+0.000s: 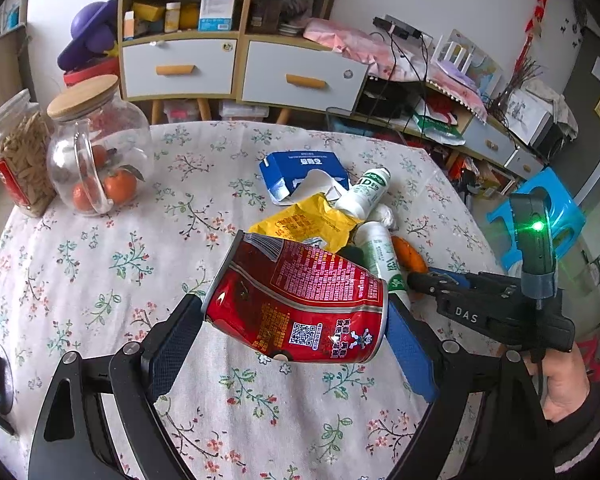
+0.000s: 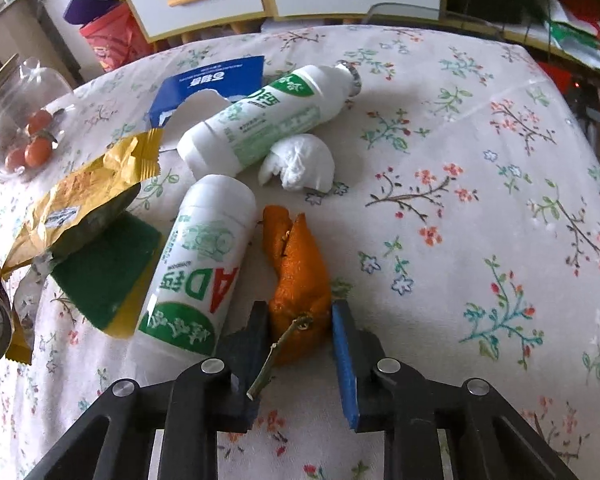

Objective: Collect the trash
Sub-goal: 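Grasp the red can with the left tool while the right tool grasps the orange peel, then carry can and peel over the white bucket and open both tools to drop them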

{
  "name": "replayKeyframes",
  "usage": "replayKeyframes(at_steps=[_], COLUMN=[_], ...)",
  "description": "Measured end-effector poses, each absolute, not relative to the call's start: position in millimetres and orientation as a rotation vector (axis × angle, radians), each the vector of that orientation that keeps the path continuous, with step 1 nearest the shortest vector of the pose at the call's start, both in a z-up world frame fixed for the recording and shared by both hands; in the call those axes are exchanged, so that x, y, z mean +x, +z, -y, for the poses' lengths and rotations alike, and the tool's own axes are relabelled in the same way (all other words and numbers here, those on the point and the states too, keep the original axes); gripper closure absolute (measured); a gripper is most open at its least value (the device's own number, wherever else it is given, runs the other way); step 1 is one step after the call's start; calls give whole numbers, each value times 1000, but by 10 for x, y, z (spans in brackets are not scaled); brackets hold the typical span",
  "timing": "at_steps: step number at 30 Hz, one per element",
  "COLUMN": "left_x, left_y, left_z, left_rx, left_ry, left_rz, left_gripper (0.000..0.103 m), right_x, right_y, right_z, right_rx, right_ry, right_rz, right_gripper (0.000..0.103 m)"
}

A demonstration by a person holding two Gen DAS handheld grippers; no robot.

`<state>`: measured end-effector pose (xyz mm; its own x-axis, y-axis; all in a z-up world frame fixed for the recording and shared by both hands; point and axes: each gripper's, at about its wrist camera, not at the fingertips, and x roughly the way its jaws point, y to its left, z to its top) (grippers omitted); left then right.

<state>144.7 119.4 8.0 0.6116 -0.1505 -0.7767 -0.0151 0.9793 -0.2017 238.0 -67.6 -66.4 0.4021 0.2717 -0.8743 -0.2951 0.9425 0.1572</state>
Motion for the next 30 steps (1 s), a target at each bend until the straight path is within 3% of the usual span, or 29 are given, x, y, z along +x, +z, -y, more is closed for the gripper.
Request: replayKeyframes(at_steps=[30], left_x=[1262], left_y=[192], left_z=[-99], left_rx=[-101], left_ry=[-252], left_rz=[-888], left_gripper=[13], right_x=[1645], right_y=[-101], right_z=[2046], right_rx=[6], right_ry=[218], right_rz=[-1049], right_gripper=[76])
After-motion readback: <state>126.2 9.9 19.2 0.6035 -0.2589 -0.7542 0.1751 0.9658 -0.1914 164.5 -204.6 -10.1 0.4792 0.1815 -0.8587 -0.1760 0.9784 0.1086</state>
